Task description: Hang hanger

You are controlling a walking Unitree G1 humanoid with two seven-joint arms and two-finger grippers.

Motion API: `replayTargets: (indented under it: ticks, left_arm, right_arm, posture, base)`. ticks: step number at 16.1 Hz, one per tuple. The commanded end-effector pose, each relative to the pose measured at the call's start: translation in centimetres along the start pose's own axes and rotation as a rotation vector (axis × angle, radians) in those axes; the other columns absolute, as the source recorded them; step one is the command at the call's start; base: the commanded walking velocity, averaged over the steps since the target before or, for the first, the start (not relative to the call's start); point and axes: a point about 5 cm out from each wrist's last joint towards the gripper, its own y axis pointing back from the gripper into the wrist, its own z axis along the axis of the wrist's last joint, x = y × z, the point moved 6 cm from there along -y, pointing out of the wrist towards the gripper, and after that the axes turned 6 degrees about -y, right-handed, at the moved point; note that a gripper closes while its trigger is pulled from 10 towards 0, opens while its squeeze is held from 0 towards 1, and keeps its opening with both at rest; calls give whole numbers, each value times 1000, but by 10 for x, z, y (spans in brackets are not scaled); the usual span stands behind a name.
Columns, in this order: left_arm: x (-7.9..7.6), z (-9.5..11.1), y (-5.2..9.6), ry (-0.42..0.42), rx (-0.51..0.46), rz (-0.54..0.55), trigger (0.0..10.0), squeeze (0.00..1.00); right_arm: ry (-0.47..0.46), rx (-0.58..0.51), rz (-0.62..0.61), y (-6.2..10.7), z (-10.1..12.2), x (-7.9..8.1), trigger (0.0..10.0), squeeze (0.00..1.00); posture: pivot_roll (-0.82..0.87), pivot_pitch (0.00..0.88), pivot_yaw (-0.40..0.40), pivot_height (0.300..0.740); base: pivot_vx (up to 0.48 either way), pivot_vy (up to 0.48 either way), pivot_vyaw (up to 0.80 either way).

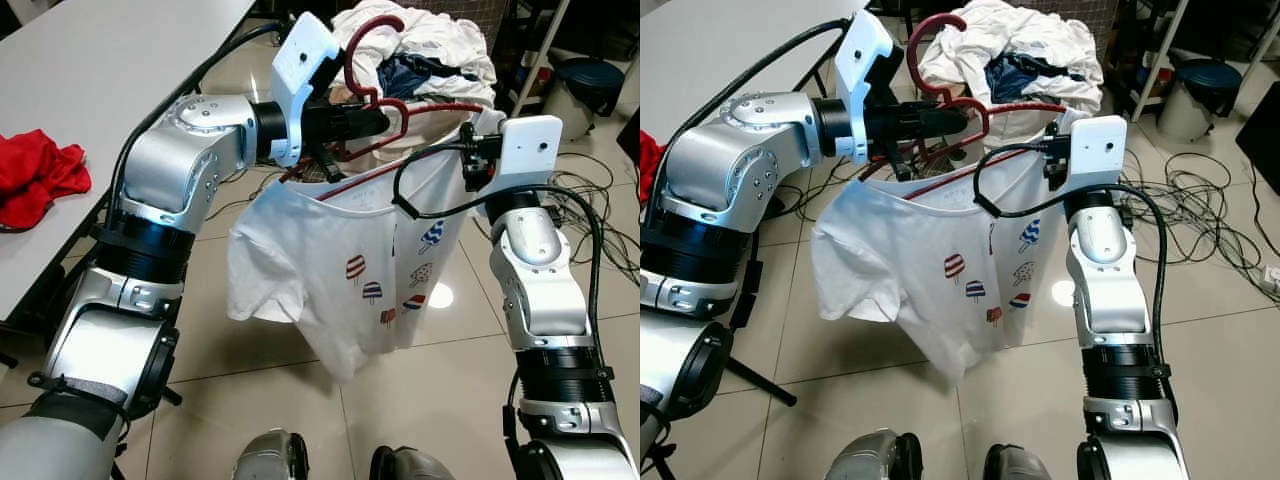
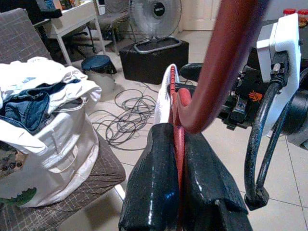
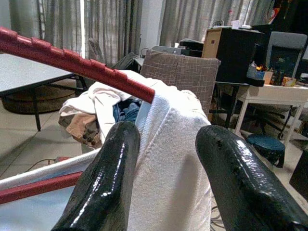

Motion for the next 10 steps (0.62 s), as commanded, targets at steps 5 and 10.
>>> replayTargets:
  ticks: [5, 10]
  left_arm:
    - [0, 14, 4, -13, -47, -1, 10000, 0]
    - [-1, 18, 5, -12, -61, -5, 10000, 0]
  right_arm:
    - [-21, -15, 16, -1, 4, 3, 10000, 0]
    - [-34, 1, 116, -3, 5, 18, 10000, 0]
  posture:
    - [-94, 37, 61, 740]
    - [-89, 36, 58, 740]
  base:
    - [0, 0, 0]
    - [0, 0, 0]
